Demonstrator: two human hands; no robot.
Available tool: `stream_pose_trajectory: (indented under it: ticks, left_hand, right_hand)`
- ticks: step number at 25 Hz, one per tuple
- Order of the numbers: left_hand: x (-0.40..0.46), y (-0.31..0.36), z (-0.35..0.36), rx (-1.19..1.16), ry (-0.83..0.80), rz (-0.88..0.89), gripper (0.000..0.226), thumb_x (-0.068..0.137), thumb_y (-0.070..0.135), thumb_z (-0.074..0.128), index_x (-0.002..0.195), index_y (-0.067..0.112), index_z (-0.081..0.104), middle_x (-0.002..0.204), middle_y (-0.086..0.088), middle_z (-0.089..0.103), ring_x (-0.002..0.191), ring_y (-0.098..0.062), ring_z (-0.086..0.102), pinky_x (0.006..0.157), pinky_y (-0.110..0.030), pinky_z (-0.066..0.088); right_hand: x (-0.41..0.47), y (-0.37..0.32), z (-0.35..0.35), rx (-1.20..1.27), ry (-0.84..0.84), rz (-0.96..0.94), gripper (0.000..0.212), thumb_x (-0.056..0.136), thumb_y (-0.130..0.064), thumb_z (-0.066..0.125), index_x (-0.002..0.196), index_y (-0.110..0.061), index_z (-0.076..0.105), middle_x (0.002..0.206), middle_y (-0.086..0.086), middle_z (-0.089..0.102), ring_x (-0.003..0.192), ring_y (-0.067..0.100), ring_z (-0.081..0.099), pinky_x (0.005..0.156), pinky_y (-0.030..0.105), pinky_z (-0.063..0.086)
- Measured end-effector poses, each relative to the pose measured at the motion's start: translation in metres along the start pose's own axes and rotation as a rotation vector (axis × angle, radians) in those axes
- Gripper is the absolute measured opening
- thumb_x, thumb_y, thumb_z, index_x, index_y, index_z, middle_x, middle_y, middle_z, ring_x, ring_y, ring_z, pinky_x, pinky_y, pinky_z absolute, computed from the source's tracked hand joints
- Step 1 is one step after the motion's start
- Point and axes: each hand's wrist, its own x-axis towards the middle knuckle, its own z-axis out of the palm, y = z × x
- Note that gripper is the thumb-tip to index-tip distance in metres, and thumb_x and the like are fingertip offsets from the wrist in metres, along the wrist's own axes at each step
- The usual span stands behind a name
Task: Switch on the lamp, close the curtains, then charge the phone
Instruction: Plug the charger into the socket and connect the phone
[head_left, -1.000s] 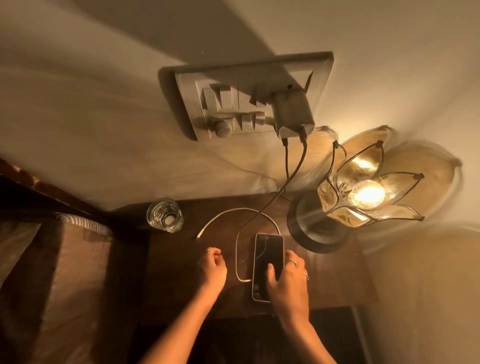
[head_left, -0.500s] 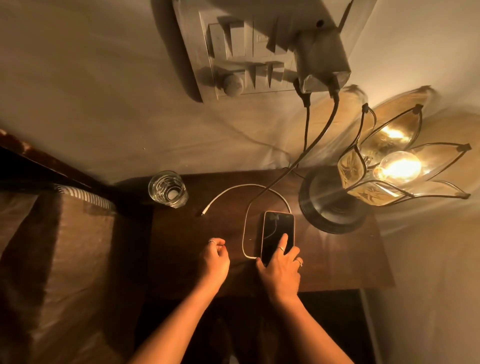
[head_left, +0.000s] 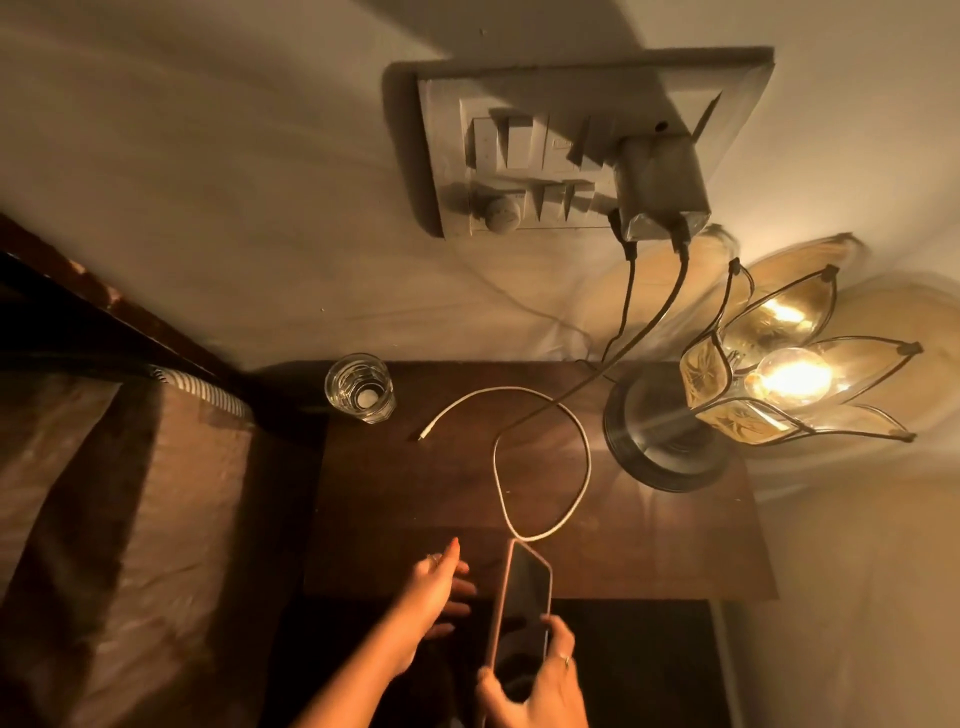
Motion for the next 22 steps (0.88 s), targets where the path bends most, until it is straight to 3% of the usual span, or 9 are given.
stream_pose_trajectory:
  ticks: [3,5,8,10,12,14,17,19,22]
  left_hand:
    - [-0.014,-0.02,-0.022,-0.063,-0.239,-0.128,0.074,0.076,0.077,0.033,0.101,0.014,0.063,0.095,-0.005,0.068,0.08,-0.02,0.064,0.069,-0.029,0.05]
    - [-0.021,-0.031,-0.036,-0.184,-0.397,-0.174,0.089,0.066,0.086,0.036,0.101,0.01,0.067,0.102,-0.012,0.066,0.091,-0.027,0.063,0.081,-0.036,0.051]
    - [-0.03,-0.038,-0.052,-0.363,-0.459,-0.169,0.102,0.062,0.084,0.043,0.114,-0.001,0.064,0.11,-0.021,0.067,0.103,-0.033,0.064,0.099,-0.04,0.047]
    - [-0.03,-0.033,-0.059,-0.439,-0.421,-0.138,0.094,0.063,0.076,0.052,0.114,-0.002,0.063,0.095,-0.016,0.07,0.086,-0.027,0.068,0.09,-0.04,0.052]
    - [-0.029,-0.02,-0.064,-0.515,-0.358,-0.109,0.08,0.065,0.068,0.056,0.102,-0.001,0.068,0.08,-0.014,0.071,0.07,-0.025,0.069,0.073,-0.035,0.057]
    - [-0.023,-0.009,-0.071,-0.611,-0.303,-0.063,0.07,0.072,0.067,0.049,0.086,0.002,0.069,0.07,-0.014,0.072,0.058,-0.024,0.069,0.059,-0.03,0.058]
    - [-0.014,0.004,-0.081,-0.736,-0.243,-0.004,0.069,0.077,0.07,0.044,0.073,0.007,0.075,0.067,-0.012,0.074,0.056,-0.023,0.071,0.051,-0.028,0.058]
    - [-0.006,0.008,-0.089,-0.783,-0.214,0.029,0.071,0.075,0.073,0.046,0.078,0.009,0.077,0.075,-0.013,0.075,0.063,-0.026,0.072,0.062,-0.036,0.06]
    - [0.006,0.013,-0.099,-0.869,-0.229,-0.005,0.091,0.058,0.083,0.053,0.115,0.013,0.065,0.107,-0.017,0.071,0.09,-0.034,0.07,0.086,-0.051,0.053]
  right_hand:
    - [-0.018,-0.002,0.038,0.084,-0.049,0.106,0.071,0.049,-0.03,0.081,0.103,-0.034,0.033,0.114,0.005,0.055,0.098,0.017,0.058,0.086,0.02,0.045]
    - [-0.027,-0.002,0.055,0.128,-0.084,0.074,0.065,0.04,-0.039,0.08,0.087,-0.04,0.035,0.102,-0.001,0.052,0.093,0.014,0.056,0.081,0.02,0.042]
    - [-0.028,-0.02,0.062,-0.044,-0.153,-0.023,0.071,0.053,-0.049,0.075,0.109,-0.035,0.034,0.103,-0.006,0.04,0.105,0.011,0.052,0.092,0.018,0.04]
    - [-0.021,-0.03,0.061,-0.211,-0.281,-0.147,0.089,0.062,-0.057,0.066,0.135,-0.024,0.025,0.118,-0.005,0.038,0.121,0.009,0.046,0.103,0.019,0.036]
    - [-0.012,-0.043,0.057,-0.248,-0.364,-0.217,0.092,0.071,-0.062,0.06,0.142,-0.024,0.015,0.139,-0.003,0.036,0.131,0.01,0.04,0.107,0.024,0.035]
    - [0.003,-0.058,0.056,-0.268,-0.337,-0.3,0.07,0.082,-0.061,0.048,0.138,-0.03,0.021,0.141,-0.003,0.043,0.128,0.016,0.046,0.1,0.032,0.04]
    - [0.044,-0.086,0.055,-0.428,-0.101,-0.456,0.033,0.093,-0.041,0.04,0.118,-0.02,0.041,0.123,0.006,0.054,0.114,0.03,0.051,0.09,0.041,0.045]
    - [0.084,-0.109,0.06,-0.531,-0.044,-0.522,0.033,0.09,-0.023,0.046,0.121,-0.012,0.044,0.123,0.011,0.049,0.115,0.034,0.046,0.095,0.044,0.042]
    - [0.144,-0.139,0.073,-0.684,-0.013,-0.603,0.052,0.084,-0.006,0.048,0.134,-0.015,0.04,0.132,0.012,0.044,0.121,0.035,0.043,0.1,0.043,0.041]
